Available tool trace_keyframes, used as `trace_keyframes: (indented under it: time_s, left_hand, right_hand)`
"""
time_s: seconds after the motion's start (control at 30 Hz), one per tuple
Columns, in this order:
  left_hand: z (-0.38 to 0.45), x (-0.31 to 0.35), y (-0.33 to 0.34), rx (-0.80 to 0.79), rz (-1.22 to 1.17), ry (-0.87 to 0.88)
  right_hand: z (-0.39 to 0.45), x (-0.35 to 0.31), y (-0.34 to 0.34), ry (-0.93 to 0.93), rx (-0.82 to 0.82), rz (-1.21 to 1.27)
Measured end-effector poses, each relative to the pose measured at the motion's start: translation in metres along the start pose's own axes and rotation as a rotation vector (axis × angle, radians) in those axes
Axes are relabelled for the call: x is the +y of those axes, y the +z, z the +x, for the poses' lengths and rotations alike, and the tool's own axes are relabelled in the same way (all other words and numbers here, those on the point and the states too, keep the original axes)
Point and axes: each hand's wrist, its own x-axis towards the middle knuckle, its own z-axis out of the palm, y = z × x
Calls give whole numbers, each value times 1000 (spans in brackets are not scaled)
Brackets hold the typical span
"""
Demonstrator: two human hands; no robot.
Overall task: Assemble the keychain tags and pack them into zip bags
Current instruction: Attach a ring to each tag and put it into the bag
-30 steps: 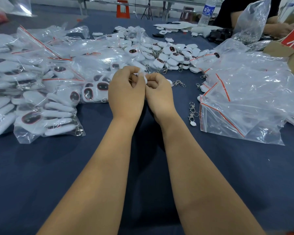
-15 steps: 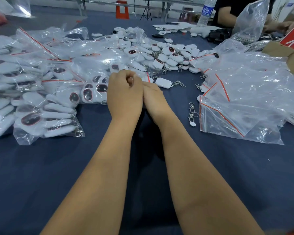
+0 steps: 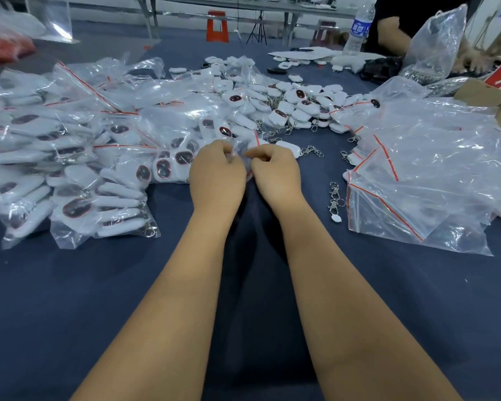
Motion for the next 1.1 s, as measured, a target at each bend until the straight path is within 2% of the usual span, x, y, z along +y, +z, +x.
trace_keyframes:
  time_s: [0.07,0.13,0.2,0.23,0.3,0.37,0.53,0.6,0.67,0.77,0.87,0.93,1.1]
  left_hand:
    - [8,3,-12,-37,-69,-57]
    - [20,9,-28,-170,-181,-147]
    - [33,19,-46,-297,-392,-255]
    - [40,25,-56,-295,-511,-289]
    - [56,32,-77,-159,-687,-267]
    - [71,35,-97,15,-771,-200]
    - [107,49,-130,442,-700,32]
    - [116,54,-127,537,-649,136]
    - [115,51,-109,503,-533,137]
    - [103,29,-63,349,-417,-2]
    - [87,1,-21,186,-400,-130]
    - [76,-10,-3,110,-394,-150]
    - [65,-19,12,161,-399,-115]
  right_hand:
    - [-1,-8,-1,-1,12,179]
    - [0,-23,0,-32,31,347]
    - [2,-42,2,-71,44,525]
    - [5,-51,3,-76,36,642]
    - [11,-61,2,-46,-11,893]
    - [20,-59,-1,5,-3,957]
    - [52,-31,-1,140,176,719]
    - [63,-23,1,127,204,590]
    - [74,-19,2,88,220,461]
    - [96,-16,3,63,230,218]
    - [119,-11,4,69,267,-70]
    - [128,-6,7,101,258,-198]
    - [144,4,14,210,-60,-475]
